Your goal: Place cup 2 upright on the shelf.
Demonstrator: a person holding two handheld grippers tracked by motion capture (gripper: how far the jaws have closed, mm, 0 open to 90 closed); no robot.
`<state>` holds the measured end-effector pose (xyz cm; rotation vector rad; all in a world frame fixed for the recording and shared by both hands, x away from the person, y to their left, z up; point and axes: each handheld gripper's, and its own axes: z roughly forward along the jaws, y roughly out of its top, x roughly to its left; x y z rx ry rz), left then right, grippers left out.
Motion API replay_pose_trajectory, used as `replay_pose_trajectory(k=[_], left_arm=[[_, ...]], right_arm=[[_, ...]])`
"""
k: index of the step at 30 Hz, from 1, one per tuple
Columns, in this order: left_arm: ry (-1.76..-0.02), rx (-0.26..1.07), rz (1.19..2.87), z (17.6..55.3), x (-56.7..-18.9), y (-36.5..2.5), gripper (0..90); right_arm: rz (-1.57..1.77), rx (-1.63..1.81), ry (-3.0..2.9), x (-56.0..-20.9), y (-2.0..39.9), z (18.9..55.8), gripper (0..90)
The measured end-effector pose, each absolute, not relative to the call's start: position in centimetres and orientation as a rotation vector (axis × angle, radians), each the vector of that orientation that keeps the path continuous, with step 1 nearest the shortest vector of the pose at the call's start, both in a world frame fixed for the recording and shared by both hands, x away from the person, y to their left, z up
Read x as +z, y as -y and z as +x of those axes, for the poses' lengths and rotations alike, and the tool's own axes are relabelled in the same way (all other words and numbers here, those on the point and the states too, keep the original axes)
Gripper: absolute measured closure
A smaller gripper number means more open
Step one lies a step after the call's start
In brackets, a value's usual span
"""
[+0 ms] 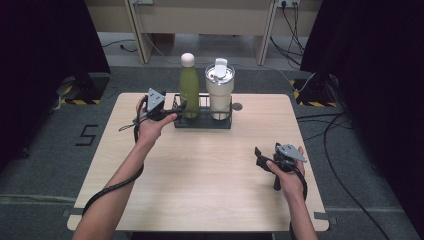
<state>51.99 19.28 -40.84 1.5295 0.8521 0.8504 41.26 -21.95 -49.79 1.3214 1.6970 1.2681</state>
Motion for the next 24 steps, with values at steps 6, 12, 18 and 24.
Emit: replay_pose_trajectory(k=[6,12,18,24], left_arm=[[-0.843,0.856,1.532,51.1,-40.8,-19.8,10.0],[-0.837,0.867,1.521,49.9,-41.0,-20.5,10.9],[-0.844,0.871,1.528,49.1,-41.5,-21.3,11.0],[-0.847,0.866,1.522,48.2,-41.9,-22.0,11.3]], right_arm=[[1.32,1.267,-1.695,-49.8,22.0,41.3,14.9],[1.326,1.269,-1.692,-49.8,22.0,41.2,14.9],[1.323,1.268,-1.693,-49.7,22.0,41.2,14.9],[1.324,1.266,-1.694,-49.8,22.0,41.2,14.9]])
